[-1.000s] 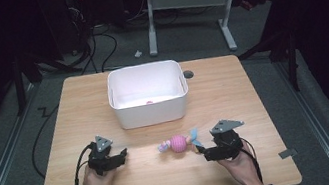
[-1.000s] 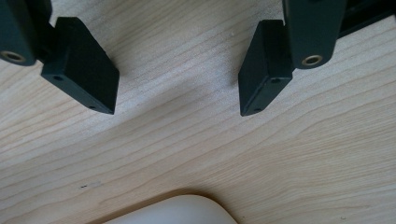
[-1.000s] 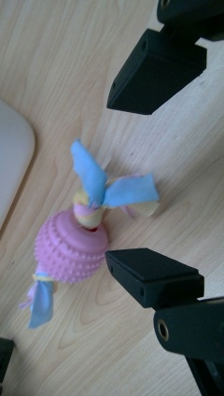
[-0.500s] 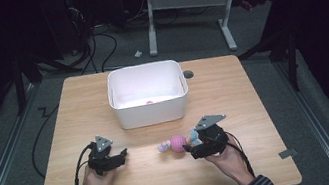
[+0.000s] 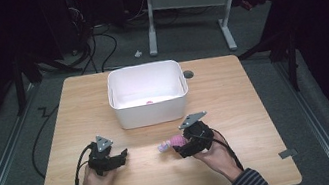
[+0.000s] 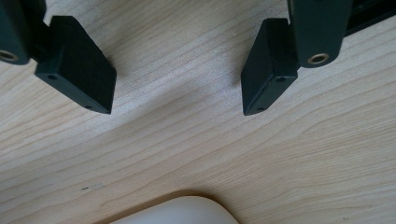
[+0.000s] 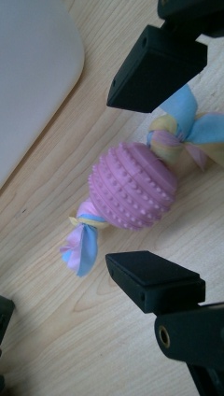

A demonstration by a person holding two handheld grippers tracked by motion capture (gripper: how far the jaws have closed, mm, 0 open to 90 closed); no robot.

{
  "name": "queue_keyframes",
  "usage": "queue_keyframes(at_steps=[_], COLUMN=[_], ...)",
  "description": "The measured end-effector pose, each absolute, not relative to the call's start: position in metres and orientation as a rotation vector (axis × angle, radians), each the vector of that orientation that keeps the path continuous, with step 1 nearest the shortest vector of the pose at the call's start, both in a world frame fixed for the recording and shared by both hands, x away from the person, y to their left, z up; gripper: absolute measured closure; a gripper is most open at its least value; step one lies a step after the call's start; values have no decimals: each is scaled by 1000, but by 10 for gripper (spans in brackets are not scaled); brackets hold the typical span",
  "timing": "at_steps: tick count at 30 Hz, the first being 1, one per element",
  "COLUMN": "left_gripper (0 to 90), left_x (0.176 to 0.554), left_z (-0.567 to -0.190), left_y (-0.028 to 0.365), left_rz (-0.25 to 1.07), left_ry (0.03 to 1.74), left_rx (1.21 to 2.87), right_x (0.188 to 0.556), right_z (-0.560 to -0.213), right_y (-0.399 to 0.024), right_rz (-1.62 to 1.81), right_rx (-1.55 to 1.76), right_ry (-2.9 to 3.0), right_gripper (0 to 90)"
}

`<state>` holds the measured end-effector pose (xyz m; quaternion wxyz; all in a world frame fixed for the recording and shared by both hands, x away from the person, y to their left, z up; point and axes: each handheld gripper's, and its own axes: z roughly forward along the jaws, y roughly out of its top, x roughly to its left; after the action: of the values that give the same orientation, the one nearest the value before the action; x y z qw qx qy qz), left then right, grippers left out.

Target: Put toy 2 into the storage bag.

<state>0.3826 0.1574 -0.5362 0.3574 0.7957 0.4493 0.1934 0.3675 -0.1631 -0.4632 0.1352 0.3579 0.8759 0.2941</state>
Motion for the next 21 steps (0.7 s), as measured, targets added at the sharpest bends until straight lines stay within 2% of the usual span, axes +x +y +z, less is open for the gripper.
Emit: queue_keyframes(at_steps=[8,21], left_gripper=[269,269], left_x=[383,383], left_z=[-536,-536], left_y=[157,158], left_rz=[499,499], left_ry=[1159,1159], left_rx=[2055,2054], right_x=[380,393], right_z=[-470,-485], right_y=[-149,-143], right_rz=[781,689], right_rx=[1018,1041], right_ry=[2592,2645], right_gripper=[163,174])
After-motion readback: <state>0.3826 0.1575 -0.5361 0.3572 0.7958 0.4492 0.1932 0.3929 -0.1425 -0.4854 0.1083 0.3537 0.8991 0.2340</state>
